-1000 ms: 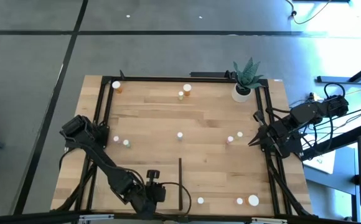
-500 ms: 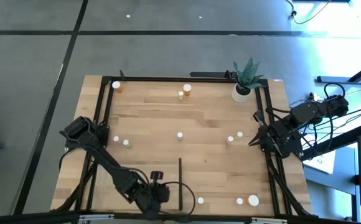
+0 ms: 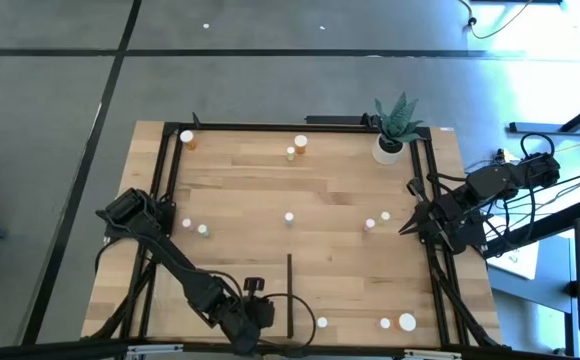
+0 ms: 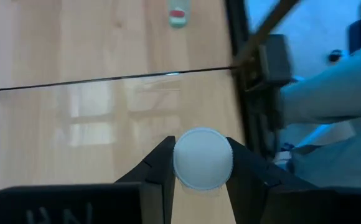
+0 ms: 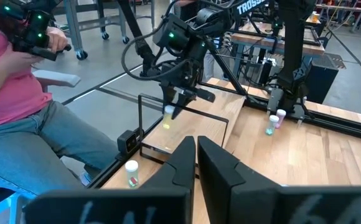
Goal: Pick and place medicine bottles onto shelf by color
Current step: Put the center yellow pill bottle on the shelf
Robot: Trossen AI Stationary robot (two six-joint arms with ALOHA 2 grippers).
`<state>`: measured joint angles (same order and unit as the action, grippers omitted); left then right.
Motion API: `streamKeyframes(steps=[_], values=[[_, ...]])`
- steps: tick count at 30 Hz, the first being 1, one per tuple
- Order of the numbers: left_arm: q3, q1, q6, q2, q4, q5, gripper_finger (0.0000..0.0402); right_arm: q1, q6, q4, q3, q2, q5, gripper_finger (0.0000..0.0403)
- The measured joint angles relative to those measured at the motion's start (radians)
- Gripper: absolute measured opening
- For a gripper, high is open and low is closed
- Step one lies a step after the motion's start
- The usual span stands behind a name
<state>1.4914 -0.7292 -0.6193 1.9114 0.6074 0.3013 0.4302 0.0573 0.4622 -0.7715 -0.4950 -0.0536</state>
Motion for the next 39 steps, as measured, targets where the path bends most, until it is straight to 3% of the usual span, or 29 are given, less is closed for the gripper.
streamKeyframes(steps=[39], values=[[0.003, -0.006, -0.061, 0.039, 0.026, 0.029, 0.0098, 0.0, -0.001, 0.0, 0.0, 0.0, 0.0, 0.0022]])
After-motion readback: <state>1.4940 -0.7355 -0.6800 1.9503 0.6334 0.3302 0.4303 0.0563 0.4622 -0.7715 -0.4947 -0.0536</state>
